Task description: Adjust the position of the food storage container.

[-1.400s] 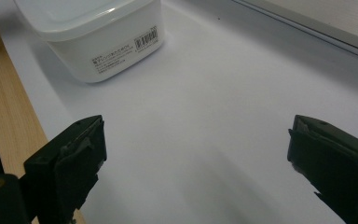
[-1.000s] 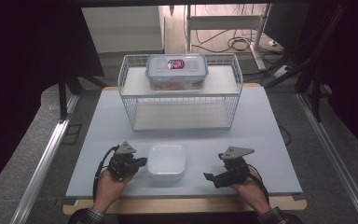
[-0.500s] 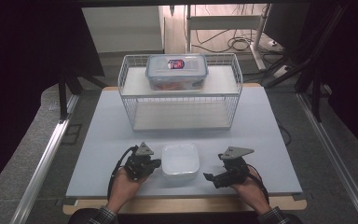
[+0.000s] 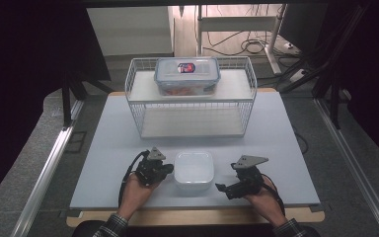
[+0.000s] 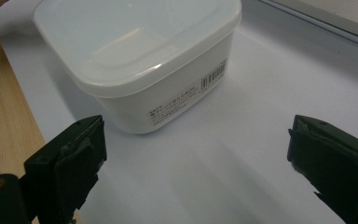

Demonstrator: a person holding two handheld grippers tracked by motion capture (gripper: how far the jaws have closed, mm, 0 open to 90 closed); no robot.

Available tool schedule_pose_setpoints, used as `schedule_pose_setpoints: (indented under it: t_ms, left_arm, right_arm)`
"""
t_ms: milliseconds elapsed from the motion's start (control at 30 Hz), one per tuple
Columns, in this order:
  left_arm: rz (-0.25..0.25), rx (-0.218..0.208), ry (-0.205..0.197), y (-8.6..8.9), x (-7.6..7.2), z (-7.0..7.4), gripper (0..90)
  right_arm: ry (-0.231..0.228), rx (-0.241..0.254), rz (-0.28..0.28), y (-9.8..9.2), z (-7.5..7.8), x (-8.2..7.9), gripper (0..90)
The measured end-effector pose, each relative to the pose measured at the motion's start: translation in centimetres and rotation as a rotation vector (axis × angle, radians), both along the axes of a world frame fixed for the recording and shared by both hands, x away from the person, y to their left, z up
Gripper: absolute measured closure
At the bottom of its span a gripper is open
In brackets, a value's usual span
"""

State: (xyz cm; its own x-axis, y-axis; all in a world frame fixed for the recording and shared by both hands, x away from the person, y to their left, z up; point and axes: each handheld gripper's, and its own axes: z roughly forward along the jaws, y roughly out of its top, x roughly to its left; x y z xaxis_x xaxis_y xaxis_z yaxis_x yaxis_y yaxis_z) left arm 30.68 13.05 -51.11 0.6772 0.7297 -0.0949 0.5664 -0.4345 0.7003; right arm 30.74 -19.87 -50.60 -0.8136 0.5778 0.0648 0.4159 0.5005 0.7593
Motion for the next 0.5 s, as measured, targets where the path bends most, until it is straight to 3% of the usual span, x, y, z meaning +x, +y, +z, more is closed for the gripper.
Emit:
schedule_pose_setpoints:
  t_ms: [67, 200, 333, 500]
  left_arm:
    - [0.001, 0.007, -0.016, 0.4, -0.3, 0.3, 80.1]
    - [0.0, 0.004, -0.052, 1.3, -0.9, 0.6, 59.6]
    - [0.013, -0.019, -0.059, 2.0, -1.8, 0.8, 40.1]
    - [-0.026, -0.046, -0.059, 2.7, -3.2, 0.9, 23.9]
  right_arm:
    - [0.011, 0.013, -0.01, -0.1, 0.1, 0.0, 4.4]
    - [0.008, 0.023, -0.01, -0.2, 0.3, -0.1, 4.4]
    - [0.002, 0.027, -0.008, -0.2, 0.3, -0.1, 4.4]
    - [-0.002, 0.032, -0.003, -0.2, 0.5, -0.2, 4.3]
